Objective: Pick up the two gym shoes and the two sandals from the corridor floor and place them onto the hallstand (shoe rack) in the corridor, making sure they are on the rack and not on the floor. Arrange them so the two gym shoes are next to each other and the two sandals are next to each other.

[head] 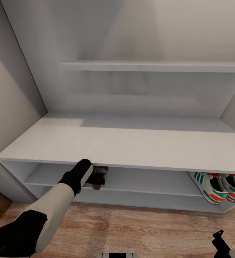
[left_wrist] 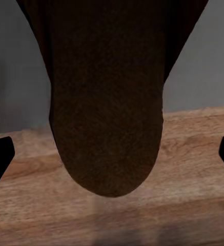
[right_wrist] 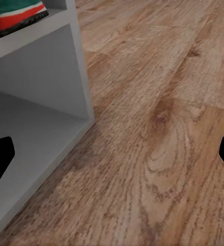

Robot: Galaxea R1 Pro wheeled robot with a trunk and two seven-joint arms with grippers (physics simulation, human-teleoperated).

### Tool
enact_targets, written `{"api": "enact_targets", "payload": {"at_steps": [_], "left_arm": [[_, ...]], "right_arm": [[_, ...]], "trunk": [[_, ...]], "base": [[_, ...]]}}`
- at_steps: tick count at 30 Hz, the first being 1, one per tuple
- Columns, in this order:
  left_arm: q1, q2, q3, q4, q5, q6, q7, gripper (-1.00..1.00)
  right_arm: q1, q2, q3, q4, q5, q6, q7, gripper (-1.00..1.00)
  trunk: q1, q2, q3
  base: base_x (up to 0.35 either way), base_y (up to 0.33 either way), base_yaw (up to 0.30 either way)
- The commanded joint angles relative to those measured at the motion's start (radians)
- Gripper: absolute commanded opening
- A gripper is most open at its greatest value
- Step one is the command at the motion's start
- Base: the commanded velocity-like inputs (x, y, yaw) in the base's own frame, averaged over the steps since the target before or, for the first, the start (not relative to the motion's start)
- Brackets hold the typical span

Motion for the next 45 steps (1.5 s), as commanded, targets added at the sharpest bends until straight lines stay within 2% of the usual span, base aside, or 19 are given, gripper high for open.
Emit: {"api": "enact_targets", "payload": {"at_steps": [1,29,45], "left_arm": [[-0.011,0.001,0.002,0.0,-0.01,-0.002,-0.002,1.0],[-0.011,0.0,0.002,0.0,-0.01,-0.002,-0.002,1.0],[-0.011,0.0,0.002,0.0,-0.01,-0.002,-0.002,1.0]], "right_arm": [[0.0,0.0,0.0,0.0,0.0,0.0,0.0,1.0],[0.0,0.0,0.0,0.0,0.0,0.0,0.0,1.0],[0.0,0.0,0.0,0.0,0.0,0.0,-0.001,1.0]], "trunk": [[0.007,0.0,0.0],[0.007,0.0,0.0],[0.007,0.0,0.0]], "base": [[0.0,0.0,0.0],[-0.004,0.0,0.0],[-0.264,0.0,0.0]]}}
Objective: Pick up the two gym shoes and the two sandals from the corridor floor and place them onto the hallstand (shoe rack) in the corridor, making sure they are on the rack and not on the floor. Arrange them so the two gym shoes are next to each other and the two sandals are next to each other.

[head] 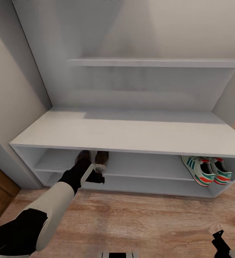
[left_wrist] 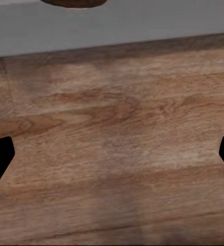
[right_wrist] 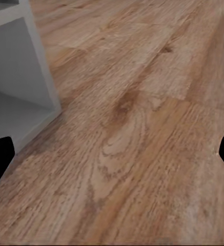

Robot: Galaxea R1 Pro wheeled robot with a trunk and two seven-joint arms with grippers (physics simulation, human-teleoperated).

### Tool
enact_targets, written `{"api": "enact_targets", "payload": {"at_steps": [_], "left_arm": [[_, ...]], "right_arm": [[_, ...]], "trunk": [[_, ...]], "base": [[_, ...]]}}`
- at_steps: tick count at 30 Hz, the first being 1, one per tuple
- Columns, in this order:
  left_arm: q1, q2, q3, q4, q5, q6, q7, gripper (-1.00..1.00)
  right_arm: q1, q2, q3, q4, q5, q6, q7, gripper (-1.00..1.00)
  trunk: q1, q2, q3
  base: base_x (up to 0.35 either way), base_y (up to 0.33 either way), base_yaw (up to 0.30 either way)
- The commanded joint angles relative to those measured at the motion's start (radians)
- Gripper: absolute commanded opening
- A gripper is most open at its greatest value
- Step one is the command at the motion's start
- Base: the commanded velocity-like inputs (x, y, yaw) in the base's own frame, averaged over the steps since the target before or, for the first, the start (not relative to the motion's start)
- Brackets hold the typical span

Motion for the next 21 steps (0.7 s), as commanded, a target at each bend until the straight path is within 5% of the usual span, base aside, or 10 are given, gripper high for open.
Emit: {"api": "enact_targets", "payload": {"at_steps": [1,21], "left_arm": [[0.0,0.0,0.0,0.0,0.0,0.0,0.0,1.0],[0.0,0.0,0.0,0.0,0.0,0.0,0.0,1.0]], "right_arm": [[0.0,0.0,0.0,0.0,0.0,0.0,0.0,1.0],[0.0,0.0,-0.001,0.0,0.0,0.0,0.0,1.0]], "trunk": [[0.0,0.0,0.0],[0.0,0.0,0.0]], "base": [[-0.335,0.0,0.0],[-0.337,0.0,0.0]]}}
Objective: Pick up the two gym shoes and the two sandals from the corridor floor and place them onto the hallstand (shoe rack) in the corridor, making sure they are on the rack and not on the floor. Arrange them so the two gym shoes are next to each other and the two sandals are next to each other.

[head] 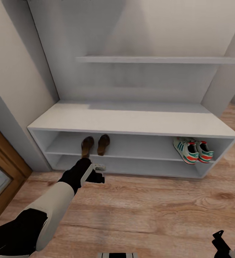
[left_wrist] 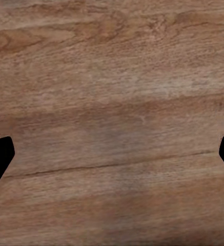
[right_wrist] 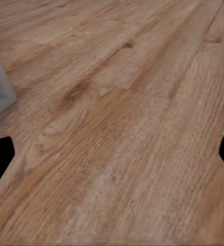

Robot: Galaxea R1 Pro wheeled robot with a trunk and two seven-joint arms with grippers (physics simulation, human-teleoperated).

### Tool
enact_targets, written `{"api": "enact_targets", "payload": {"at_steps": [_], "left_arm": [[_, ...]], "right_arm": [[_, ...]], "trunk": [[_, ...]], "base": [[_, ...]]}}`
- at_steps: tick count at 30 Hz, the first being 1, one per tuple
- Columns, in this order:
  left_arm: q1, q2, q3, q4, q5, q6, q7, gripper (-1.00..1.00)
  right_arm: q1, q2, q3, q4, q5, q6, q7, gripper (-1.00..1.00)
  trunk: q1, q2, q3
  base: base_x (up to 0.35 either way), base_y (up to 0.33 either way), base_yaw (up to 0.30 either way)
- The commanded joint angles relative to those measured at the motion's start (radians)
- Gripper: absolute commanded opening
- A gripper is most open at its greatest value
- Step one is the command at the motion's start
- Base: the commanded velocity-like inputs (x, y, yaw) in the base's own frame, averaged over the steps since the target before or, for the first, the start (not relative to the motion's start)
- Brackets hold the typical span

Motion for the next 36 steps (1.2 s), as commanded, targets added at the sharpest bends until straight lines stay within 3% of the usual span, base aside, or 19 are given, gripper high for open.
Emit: {"api": "enact_targets", "payload": {"at_steps": [1,10,17,23,26,32,34,36], "left_arm": [[0.0,0.0,0.0,0.0,0.0,0.0,0.0,1.0],[0.006,0.001,0.0,0.0,0.0,-0.002,-0.002,1.0],[0.063,0.002,-0.001,0.001,0.0,-0.005,-0.002,1.0],[0.155,0.002,-0.001,-0.004,0.0,-0.045,-0.003,1.0],[0.195,0.002,-0.002,-0.006,0.0,-0.125,-0.003,1.0],[0.294,0.003,-0.007,-0.008,-0.005,-0.356,-0.003,1.0],[0.328,0.004,-0.008,-0.008,-0.007,-0.45,-0.003,1.0],[0.374,0.004,-0.01,-0.009,-0.01,-0.576,-0.003,1.0]], "right_arm": [[0.0,0.0,0.0,0.0,0.0,0.0,0.0,1.0],[0.0,0.0,0.0,0.0,0.0,0.0,0.0,1.0],[0.0,0.0,0.001,0.0,0.0,0.0,0.002,1.0],[0.0,0.001,0.001,0.0,0.001,0.0,0.005,1.0],[0.0,0.004,0.003,0.0,0.002,0.0,0.006,1.0],[0.0,0.008,0.012,-0.001,0.007,0.0,0.006,1.0],[0.0,0.009,0.033,-0.001,0.011,0.0,0.006,1.0],[0.0,0.01,0.1,-0.002,0.043,0.0,0.006,1.0]], "trunk": [[0.0,0.0,0.0],[0.0,0.0,0.0],[0.0,0.0,0.0],[0.0,0.0,0.0],[0.0,0.0,0.0],[0.0,0.0,0.0],[0.0,0.0,0.0],[0.0,0.0,0.0]], "base": [[-0.337,0.0,0.0],[-0.337,0.0,0.0],[-0.337,0.0,0.0],[-0.337,0.0,0.0],[-0.337,0.0,0.0],[-0.337,0.0,0.0],[-0.337,0.0,0.0],[-0.337,0.0,0.0]]}}
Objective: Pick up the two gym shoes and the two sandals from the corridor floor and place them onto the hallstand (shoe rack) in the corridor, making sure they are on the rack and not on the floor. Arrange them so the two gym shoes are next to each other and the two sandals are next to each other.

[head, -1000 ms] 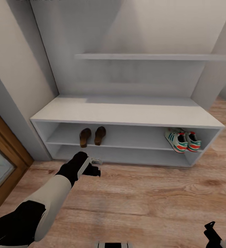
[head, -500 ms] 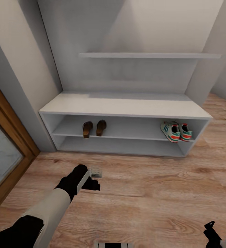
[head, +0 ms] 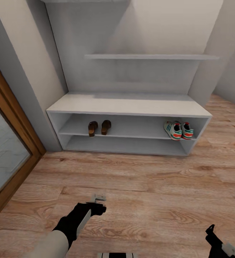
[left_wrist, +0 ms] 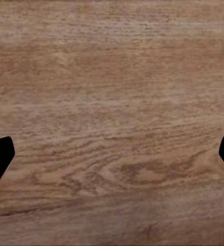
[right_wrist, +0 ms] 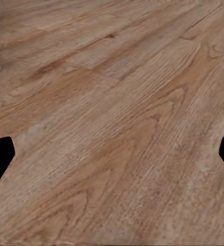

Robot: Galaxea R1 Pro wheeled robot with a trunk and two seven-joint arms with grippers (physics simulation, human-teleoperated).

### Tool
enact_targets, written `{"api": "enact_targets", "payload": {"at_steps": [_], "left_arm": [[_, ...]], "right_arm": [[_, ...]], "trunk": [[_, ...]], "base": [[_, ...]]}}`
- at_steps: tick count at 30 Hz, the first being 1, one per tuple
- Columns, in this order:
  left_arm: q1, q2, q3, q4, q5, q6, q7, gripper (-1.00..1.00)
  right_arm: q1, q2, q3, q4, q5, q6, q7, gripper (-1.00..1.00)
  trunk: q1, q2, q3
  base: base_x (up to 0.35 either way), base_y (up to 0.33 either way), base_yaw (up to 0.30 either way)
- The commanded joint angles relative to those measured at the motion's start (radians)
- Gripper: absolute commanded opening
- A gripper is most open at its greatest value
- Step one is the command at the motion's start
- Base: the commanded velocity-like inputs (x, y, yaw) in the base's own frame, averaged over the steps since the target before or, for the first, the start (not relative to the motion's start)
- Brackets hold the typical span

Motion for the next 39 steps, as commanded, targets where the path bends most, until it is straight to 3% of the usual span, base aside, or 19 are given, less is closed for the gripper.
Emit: {"api": "enact_targets", "payload": {"at_steps": [1,2,3,4,5,7,8,10,12,14,19,39], "left_arm": [[0.012,0.0,0.0,0.0,-0.001,-0.034,0.0,1.0],[0.021,0.0,0.0,-0.001,-0.001,-0.065,0.001,1.0],[0.038,0.0,-0.001,-0.002,-0.002,-0.128,0.002,1.0],[0.044,0.0,-0.001,-0.003,-0.002,-0.159,0.003,1.0],[0.057,0.0,-0.001,-0.006,-0.002,-0.221,0.005,1.0],[0.068,0.0,-0.001,-0.011,-0.002,-0.285,0.006,1.0],[0.083,0.0,-0.001,-0.017,-0.003,-0.353,0.006,1.0],[0.112,0.0,-0.003,-0.028,-0.004,-0.459,0.008,1.0],[0.144,-0.001,-0.007,-0.051,-0.005,-0.548,0.009,1.0],[0.176,-0.001,-0.009,-0.078,-0.006,-0.599,0.009,1.0],[0.218,-0.001,-0.009,-0.109,-0.004,-0.642,0.009,1.0],[0.233,0.0,-0.003,-0.12,0.002,-0.653,0.011,1.0]], "right_arm": [[0.0,0.0,0.022,0.0,0.011,0.0,0.0,1.0],[0.0,0.0,0.048,0.0,0.025,0.0,0.0,1.0],[0.0,0.0,0.106,-0.001,0.058,0.0,0.0,1.0],[0.0,0.0,0.136,-0.001,0.076,0.0,0.0,1.0],[0.0,0.001,0.2,0.0,0.114,0.0,0.0,1.0],[0.0,0.001,0.261,0.0,0.152,0.0,0.0,1.0],[0.0,0.002,0.317,0.0,0.186,0.0,0.0,1.0],[0.0,0.002,0.377,0.0,0.223,0.0,0.0,1.0],[0.0,0.002,0.409,0.0,0.243,0.0,-0.001,1.0],[0.0,0.001,0.425,0.0,0.252,0.0,-0.002,1.0],[0.0,0.001,0.439,0.0,0.259,0.0,-0.003,1.0],[0.0,0.001,0.441,0.0,0.256,0.0,-0.006,1.0]], "trunk": [[0.0,0.0,0.0],[0.0,0.0,0.0],[0.0,0.0,0.0],[0.0,0.0,0.0],[0.0,0.0,0.0],[0.0,0.0,0.0],[0.0,0.0,0.0],[0.0,0.0,0.0],[0.0,0.0,0.0],[0.0,0.0,0.0],[0.0,0.0,0.0],[0.0,0.0,0.0]], "base": [[-0.337,0.0,0.0],[-0.337,0.0,0.0],[-0.335,0.0,0.0],[-0.33,0.0,0.0],[-0.296,0.0,0.0],[-0.23,0.0,0.0],[-0.131,0.0,0.0],[-0.086,0.0,0.0],[-0.044,0.0,0.0],[-0.022,0.0,0.0],[-0.008,0.0,0.0],[0.0,0.0,0.0]]}}
